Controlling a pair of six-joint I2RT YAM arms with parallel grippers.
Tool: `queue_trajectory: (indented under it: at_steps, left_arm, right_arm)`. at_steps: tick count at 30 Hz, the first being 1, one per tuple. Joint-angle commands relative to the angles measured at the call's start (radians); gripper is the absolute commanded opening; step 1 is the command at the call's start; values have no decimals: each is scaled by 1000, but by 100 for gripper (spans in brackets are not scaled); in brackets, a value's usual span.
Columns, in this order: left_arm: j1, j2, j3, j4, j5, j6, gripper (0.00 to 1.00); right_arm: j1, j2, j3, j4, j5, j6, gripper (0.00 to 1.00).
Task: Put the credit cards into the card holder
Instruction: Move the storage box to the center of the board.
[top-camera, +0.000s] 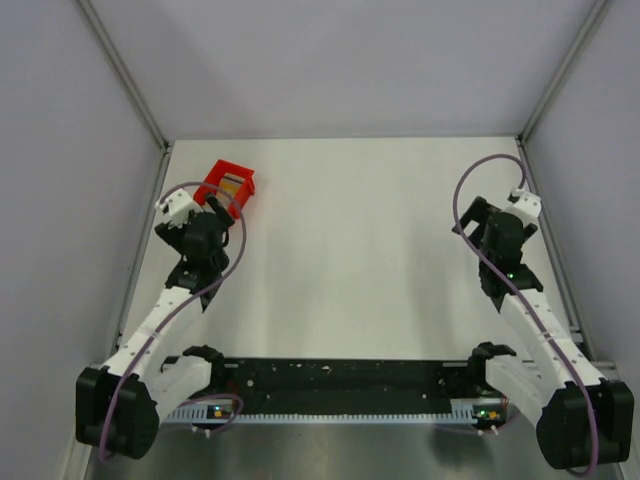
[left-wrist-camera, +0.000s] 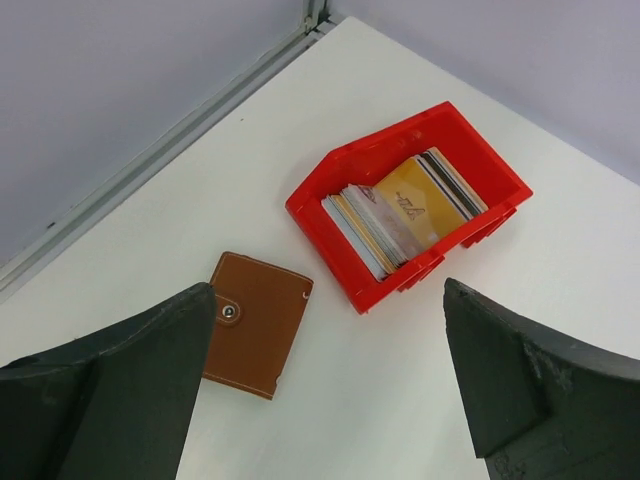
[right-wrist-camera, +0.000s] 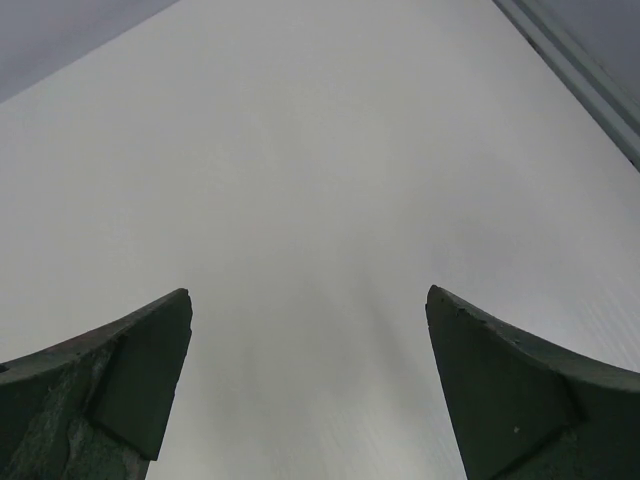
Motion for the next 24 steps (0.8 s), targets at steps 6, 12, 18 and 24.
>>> queue_trajectory:
  at_steps: [6, 12, 18, 24]
  left_arm:
    - [20, 20, 256, -335, 266, -238, 98]
    - [42, 132, 339, -266, 545, -133, 98]
    - [42, 415, 544, -371, 639, -55, 98]
    - [52, 699, 797, -462, 506, -7, 98]
  right_arm:
    - [1, -89, 54, -83, -400, -63, 99]
    - [2, -69, 81, -151, -464, -9, 99]
    - [2, -49, 135, -264, -472, -27, 99]
    - [2, -53, 129, -294, -504, -18, 99]
